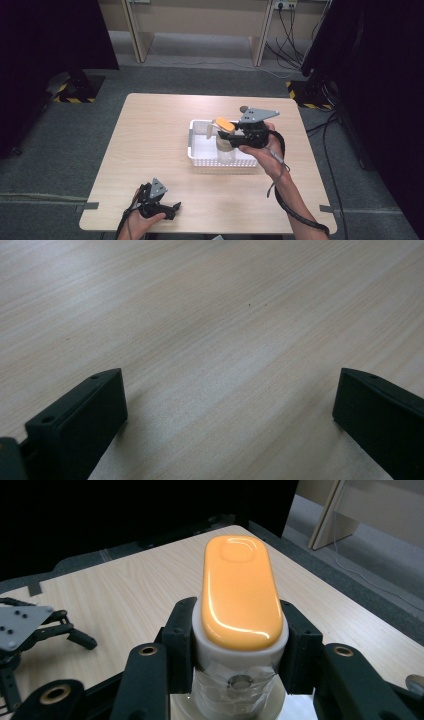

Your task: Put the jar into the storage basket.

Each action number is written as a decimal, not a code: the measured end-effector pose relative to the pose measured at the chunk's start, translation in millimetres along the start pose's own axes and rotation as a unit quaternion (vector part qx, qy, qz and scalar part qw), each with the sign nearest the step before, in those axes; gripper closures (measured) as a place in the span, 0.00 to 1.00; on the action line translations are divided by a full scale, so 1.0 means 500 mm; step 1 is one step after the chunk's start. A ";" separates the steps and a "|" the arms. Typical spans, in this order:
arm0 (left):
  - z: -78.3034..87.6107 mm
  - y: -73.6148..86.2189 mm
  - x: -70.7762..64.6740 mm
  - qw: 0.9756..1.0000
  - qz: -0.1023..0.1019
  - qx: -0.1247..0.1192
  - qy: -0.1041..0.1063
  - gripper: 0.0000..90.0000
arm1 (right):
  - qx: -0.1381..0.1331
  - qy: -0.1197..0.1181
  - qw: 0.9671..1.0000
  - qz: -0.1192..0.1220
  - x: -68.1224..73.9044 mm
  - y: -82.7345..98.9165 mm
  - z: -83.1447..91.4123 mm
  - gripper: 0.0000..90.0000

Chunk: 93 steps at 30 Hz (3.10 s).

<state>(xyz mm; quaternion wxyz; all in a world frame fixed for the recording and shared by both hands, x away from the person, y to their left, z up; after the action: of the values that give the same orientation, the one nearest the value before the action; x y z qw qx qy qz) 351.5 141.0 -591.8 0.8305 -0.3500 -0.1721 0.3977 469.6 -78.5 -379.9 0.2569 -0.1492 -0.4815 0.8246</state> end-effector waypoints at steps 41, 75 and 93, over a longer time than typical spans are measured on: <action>0.000 0.000 0.000 1.000 0.000 0.000 0.000 0.00 | 0.011 0.055 0.997 -0.058 -0.147 0.056 -0.147 0.64; 0.000 0.000 0.000 1.000 -0.001 0.000 0.000 0.00 | 0.026 0.058 0.996 -0.058 -0.160 0.112 -0.155 0.58; 0.000 0.000 0.000 1.000 0.000 0.000 0.000 0.00 | 0.038 0.058 0.992 -0.108 -0.154 0.109 -0.141 0.08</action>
<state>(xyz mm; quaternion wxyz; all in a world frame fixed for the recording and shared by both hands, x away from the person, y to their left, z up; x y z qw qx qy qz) 351.4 141.1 -591.8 0.8307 -0.3500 -0.1721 0.3973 552.3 -93.6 -461.8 0.3774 -0.1344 -0.4469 0.7998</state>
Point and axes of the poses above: each handheld gripper's, and its own axes: z roughly backward along the jaws, y roughly out of its underside, x roughly to its left, the point moved 8 cm from there along -z, roughly forward along the jaws, and after that the axes turned 2 degrees about -z, right-handed, at the moved point
